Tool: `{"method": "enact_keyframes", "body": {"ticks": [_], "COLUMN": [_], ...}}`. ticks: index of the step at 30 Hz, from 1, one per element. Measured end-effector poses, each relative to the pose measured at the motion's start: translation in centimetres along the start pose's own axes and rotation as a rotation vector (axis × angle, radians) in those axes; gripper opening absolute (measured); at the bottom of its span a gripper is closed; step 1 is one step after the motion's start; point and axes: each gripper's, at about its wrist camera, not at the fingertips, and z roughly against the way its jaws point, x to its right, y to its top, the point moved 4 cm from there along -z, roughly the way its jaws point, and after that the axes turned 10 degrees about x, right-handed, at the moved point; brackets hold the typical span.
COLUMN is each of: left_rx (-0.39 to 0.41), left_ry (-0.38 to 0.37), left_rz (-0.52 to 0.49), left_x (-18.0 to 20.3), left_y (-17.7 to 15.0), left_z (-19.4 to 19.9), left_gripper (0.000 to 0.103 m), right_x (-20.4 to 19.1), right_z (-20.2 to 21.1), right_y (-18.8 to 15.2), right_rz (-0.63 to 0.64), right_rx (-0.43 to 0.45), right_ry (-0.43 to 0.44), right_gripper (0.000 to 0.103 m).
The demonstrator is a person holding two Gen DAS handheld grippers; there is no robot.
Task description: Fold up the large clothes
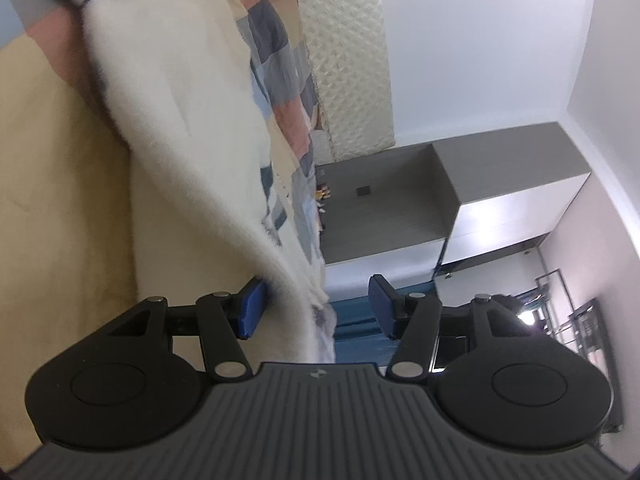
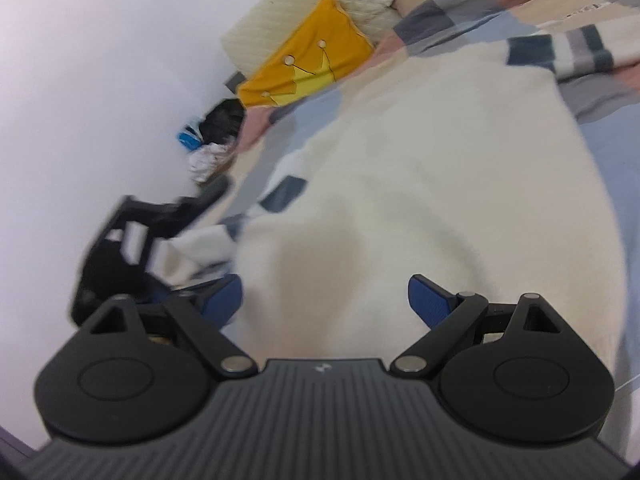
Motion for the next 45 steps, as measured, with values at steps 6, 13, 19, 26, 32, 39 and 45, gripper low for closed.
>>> {"method": "enact_keyframes", "body": {"ticks": [6,13,19,26,32,39,45], "left_rx": [-0.013,-0.025,0.032,0.059,0.055,0.093,0.092], "left_ry": [0.011,0.031,0.013,0.119,0.073,0.037,0.002], "left_rz": [-0.015,-0.033,-0.045,0.074,0.177,0.230,0.216], "left_x": [0.0,0.1,1.5,-1.2,-2.3,-2.3,-0.5], "left_y": [-0.1,-0.4,-0.1,-1.7,-2.5,-2.5,-2.8], "left_z": [-0.8,-0.6,1.8,2.5,1.9,3.5,4.9], "left_gripper": [0.061,0.061,0.062,0.067,0.067,0.065,0.077], "right_x": [-0.8,-2.2,-1.9,-3.4,-4.7,-6.8,-7.6], "right_z": [1.0,-1.4,0.9,2.1,1.4,1.3,1.1], "right_y": [-0.3,-2.4,0.3,4.1,2.5,0.2,-0.8], "right_rz": [-0.054,0.100,0.018,0.030,0.109,0.236,0.264], "right_rx": [-0.010,-0.130,-0.036,0.031,-0.007,-0.036,-0.044], "right_ry": [0.109,0.019,0.029,0.070,0.069,0.053,0.029], "right_gripper": [0.078,0.012,0.011,0.011,0.011,0.011,0.011]}}
